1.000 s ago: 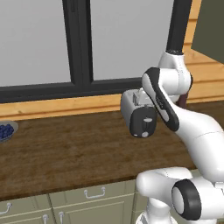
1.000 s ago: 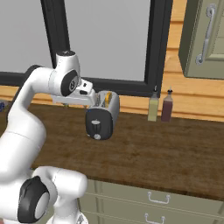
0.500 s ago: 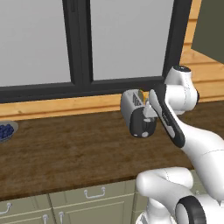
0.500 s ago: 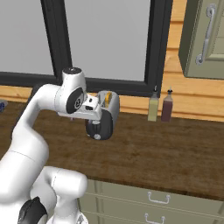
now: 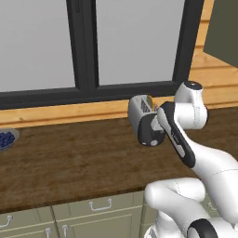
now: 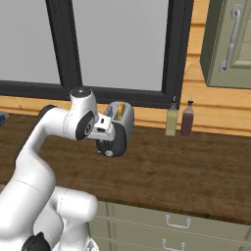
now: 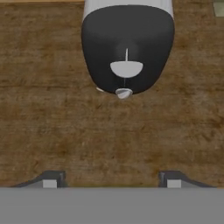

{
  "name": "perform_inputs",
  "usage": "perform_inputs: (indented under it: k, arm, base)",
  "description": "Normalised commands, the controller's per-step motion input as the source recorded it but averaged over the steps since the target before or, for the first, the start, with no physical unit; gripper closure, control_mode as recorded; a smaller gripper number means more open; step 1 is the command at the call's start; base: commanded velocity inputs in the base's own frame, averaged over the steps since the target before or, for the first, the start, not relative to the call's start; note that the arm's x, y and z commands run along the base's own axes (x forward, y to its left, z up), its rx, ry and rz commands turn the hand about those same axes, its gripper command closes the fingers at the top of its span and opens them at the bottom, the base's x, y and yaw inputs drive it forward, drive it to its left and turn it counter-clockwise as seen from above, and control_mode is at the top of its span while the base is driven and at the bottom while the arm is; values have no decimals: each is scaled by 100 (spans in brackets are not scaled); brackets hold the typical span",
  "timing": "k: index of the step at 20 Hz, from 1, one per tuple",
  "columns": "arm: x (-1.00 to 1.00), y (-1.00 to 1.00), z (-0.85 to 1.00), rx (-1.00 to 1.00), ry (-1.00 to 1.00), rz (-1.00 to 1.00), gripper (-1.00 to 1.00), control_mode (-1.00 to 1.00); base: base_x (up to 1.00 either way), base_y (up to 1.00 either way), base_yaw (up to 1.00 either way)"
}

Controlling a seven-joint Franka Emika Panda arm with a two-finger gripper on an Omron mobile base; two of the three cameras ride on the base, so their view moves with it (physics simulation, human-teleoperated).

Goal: Start the toaster. Once the lever pops up, take the bread to the plate on the dining counter.

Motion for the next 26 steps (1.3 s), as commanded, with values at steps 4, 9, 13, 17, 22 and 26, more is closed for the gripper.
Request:
perform_inputs:
  k: [4,9,13,17,22,26]
  arm:
    - [74,0,-5,0,-4,0,100,-100]
    - [38,0,-6,0,0,0,100,-100]
    - [41,-6,0,0,0,0,100,-100]
    - [15,0,-14,0,0,-1,100,-100]
    - [3,-2,-20,1,-1,-3,100,-100]
    - [6,-14,-13,2,0,-2,100,-100]
  base:
    - [0,0,0]
    - [0,0,0]
    - [0,0,0]
    - [0,0,0]
    - [0,0,0]
    - [0,0,0]
